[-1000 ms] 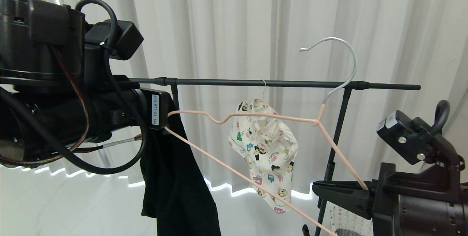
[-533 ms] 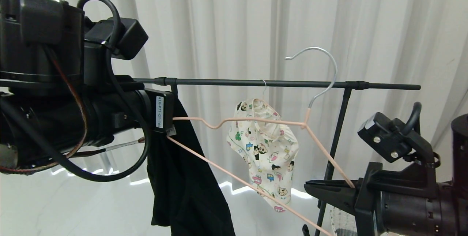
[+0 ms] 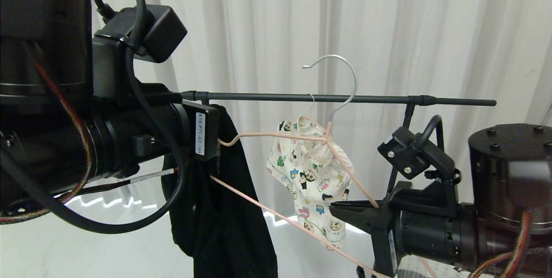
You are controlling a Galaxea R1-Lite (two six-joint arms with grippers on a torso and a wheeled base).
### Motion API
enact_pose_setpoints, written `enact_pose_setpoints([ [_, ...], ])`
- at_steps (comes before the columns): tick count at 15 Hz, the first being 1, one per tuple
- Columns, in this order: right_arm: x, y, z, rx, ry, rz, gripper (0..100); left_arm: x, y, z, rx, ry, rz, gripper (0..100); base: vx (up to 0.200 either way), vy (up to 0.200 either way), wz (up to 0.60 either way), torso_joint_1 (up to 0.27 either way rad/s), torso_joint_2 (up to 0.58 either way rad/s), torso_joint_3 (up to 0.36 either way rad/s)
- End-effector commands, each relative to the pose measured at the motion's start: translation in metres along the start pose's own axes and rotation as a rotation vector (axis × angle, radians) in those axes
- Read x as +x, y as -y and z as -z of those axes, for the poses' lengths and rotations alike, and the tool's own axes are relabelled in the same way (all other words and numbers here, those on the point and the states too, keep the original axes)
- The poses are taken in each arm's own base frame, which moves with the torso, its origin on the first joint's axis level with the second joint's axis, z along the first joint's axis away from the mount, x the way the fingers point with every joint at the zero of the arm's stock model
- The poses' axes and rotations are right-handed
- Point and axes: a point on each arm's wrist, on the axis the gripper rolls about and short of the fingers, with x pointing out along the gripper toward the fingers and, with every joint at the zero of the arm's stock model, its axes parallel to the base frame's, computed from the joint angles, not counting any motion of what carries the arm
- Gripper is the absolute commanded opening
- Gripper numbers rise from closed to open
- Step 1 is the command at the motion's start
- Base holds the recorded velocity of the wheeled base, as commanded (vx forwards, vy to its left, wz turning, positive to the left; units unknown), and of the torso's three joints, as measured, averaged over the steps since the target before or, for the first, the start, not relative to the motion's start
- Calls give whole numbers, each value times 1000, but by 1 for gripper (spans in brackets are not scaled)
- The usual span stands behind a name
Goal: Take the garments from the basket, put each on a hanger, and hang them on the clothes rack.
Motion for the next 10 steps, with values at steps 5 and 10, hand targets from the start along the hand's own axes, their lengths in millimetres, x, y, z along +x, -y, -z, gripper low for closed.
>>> enact_pose_setpoints([
  [5, 44, -21, 0, -21, -30, -58, 0, 11, 20, -11, 16, 15, 54, 0, 0, 0, 0, 0, 0, 0],
  [10, 52, -26, -1, -21, -25, -45, 0, 9, 31, -10, 30, 20, 94, 0, 0, 0, 0, 0, 0, 0],
])
